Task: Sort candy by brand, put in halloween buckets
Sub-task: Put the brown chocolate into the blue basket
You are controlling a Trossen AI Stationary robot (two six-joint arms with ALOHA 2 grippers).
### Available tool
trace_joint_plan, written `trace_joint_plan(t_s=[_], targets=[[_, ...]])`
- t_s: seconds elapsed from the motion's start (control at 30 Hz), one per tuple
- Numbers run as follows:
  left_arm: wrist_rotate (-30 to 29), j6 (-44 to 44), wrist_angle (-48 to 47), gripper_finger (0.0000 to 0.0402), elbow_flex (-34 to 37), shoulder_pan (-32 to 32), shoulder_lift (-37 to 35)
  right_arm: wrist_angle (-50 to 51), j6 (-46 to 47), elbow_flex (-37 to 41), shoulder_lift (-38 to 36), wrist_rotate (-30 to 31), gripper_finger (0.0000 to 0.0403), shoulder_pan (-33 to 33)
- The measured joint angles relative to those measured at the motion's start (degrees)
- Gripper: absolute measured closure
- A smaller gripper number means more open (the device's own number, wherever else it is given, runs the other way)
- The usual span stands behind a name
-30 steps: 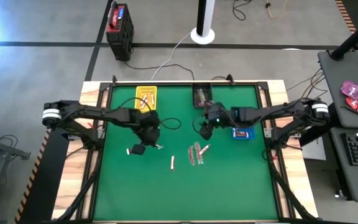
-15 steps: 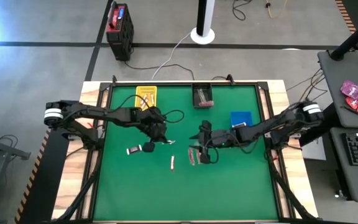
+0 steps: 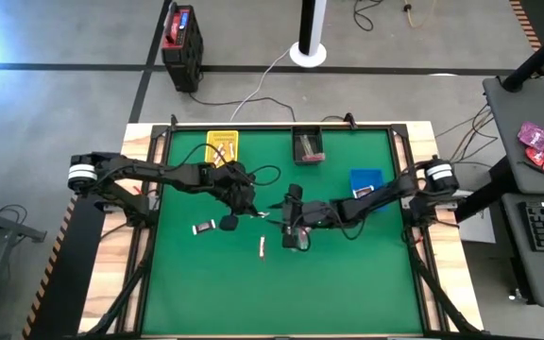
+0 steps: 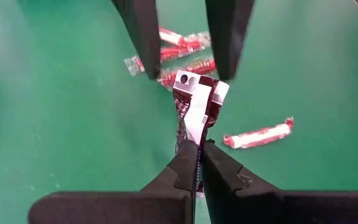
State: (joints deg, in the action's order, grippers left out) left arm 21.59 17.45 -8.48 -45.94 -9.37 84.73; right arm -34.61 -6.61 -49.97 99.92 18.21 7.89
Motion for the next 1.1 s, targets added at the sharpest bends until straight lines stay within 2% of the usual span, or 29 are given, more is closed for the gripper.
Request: trace_joint_plan(t_s=[0.23, 0.5, 0.63, 0.8, 0.87, 0.97, 1.1], targets=[[0.0, 0.0, 1.0, 0.0401, 0.0, 0.0, 0.0, 4.4, -1.0, -2.8, 1.3, -2.1, 0.0261, -0.8], [0.2, 0.4, 1.5, 0.0401, 0.0, 0.1, 0.0, 4.3, -4.3, -3.3, 1.4, -3.3, 0.0382, -0.8], [0.2, 0.1, 1.6, 0.0394, -0.1, 0.1, -0.1, 6.3, -3.8, -3.3, 0.3, -3.4, 0.0392, -0.8], [-0.2, 0.4, 0.7, 0.0342, -0.1, 0.0, -0.1, 13.3, -1.3, -3.3, -2.4, -3.2, 0.0394, -0.9], [-1.1, 0.4, 0.9, 0.0313, -0.1, -0.1, -0.1, 17.4, 0.2, -3.3, -4.2, -2.9, 0.0394, -1.1], [-6.1, -0.4, 0.7, 0.0274, -0.1, -0.1, -0.1, 27.5, 3.0, -4.1, -7.6, 1.6, 0.0394, -1.1], [-9.7, -3.3, 0.3, 0.0240, -0.1, -0.2, -0.2, 53.3, 13.6, -8.7, -12.5, 14.5, 0.0394, -1.4]])
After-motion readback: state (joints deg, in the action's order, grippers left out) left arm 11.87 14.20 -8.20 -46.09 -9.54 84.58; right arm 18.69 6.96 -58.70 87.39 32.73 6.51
